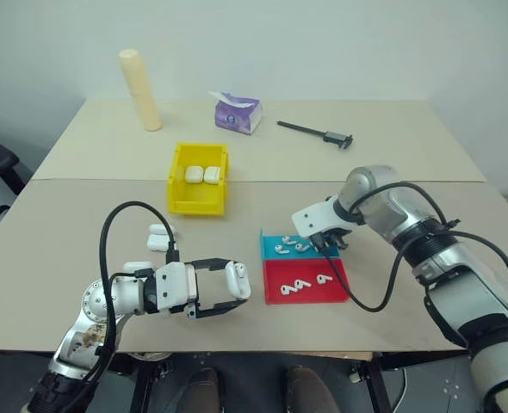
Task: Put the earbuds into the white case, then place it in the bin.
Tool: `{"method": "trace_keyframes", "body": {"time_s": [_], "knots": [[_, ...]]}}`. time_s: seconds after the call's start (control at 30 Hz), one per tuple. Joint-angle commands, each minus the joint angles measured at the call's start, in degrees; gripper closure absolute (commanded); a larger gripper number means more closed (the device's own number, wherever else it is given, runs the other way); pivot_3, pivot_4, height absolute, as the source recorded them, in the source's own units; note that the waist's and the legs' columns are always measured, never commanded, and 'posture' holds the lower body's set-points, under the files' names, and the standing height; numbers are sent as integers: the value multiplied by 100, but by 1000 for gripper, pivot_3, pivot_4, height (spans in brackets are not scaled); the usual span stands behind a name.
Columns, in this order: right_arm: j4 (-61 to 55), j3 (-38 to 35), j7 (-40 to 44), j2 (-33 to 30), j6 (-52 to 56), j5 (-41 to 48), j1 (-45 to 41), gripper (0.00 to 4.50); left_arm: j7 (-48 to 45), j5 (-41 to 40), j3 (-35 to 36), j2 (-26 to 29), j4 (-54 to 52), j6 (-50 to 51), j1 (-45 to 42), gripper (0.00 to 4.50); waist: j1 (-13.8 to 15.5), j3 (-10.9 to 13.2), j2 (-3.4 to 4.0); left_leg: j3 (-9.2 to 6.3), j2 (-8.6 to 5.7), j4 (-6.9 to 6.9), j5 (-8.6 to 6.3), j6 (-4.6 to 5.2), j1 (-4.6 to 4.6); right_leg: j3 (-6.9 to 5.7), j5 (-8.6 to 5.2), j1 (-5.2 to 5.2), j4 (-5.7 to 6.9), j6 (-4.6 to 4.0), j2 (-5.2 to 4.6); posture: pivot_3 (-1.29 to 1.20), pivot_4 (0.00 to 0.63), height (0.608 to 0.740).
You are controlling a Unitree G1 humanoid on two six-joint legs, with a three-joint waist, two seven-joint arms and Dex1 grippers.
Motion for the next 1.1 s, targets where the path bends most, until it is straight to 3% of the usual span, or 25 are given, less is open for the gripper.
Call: {"method": "trace_keyframes", "body": {"time_s": [0.03,0.33,0.37,0.7,0.9,1.1], "knots": [[-17,-72,-37,-36,-69,-81,64,3130,17,-42,33,43,-147,-117,6,1697,1,0,0,0,0,0,0,0,1,0,0,1,0,0,0,0,150,740],[-92,-121,-19,-27,-103,-66,90,3130,24,-24,21,24,-113,-134,-32,1697,-3,0,0,0,0,0,0,0,2,0,0,2,0,0,0,0,150,740],[-103,-127,-15,-30,-94,-62,103,3491,20,-28,19,22,-114,-132,-34,1697,-2,0,0,0,0,0,0,0,2,0,0,2,0,0,0,0,150,740],[-362,-347,-47,-67,116,17,221,3491,-2,-49,-1,15,-100,-115,-74,1697,-3,0,0,0,0,0,0,0,2,0,0,2,0,0,0,0,150,740],[-1260,-1268,87,-202,834,892,378,3491,-82,-317,67,-42,-60,-46,-254,1697,6,0,0,0,0,0,0,0,-7,0,0,-5,0,0,-1,0,150,740],[-3000,-2580,-197,-614,2558,1848,875,3491,-300,-740,101,-60,55,130,-637,1697,26,0,0,-4,0,0,0,0,-7,-3,0,-1,-3,0,-1,0,150,740]]}}
